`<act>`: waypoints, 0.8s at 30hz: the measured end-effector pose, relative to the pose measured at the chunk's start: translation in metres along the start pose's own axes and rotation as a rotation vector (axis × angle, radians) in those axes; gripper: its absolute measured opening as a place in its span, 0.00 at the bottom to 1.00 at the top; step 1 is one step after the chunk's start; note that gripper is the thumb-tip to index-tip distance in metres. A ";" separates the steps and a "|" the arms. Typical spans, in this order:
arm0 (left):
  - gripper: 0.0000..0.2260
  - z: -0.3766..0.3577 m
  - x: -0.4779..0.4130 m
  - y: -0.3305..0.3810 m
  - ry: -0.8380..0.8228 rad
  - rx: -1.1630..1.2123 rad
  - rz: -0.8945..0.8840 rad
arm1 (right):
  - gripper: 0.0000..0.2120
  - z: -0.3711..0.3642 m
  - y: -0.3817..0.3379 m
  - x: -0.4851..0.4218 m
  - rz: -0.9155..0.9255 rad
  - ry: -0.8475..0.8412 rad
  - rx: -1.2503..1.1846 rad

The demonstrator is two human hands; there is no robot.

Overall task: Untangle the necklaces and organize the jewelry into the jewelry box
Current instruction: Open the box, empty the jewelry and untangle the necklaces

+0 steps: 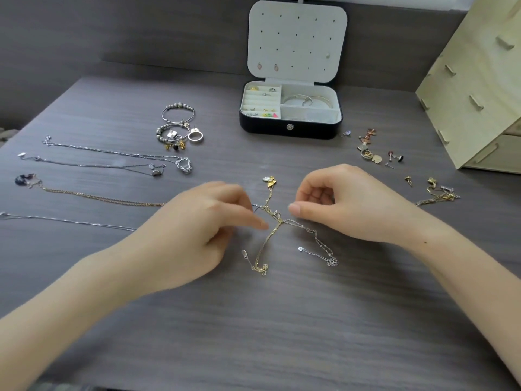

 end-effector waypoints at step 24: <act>0.27 -0.008 -0.017 -0.009 0.063 -0.230 -0.090 | 0.06 -0.004 0.001 -0.018 -0.025 -0.030 -0.049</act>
Point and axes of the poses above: each hand's wrist, its own x-axis away from the middle knuckle, its own z-axis out of the back of the hand, y = z × x, the point moved 5 cm from there along -x, towards the middle knuckle, and after that the axes turned 13 degrees about x, right-handed, at the moved point
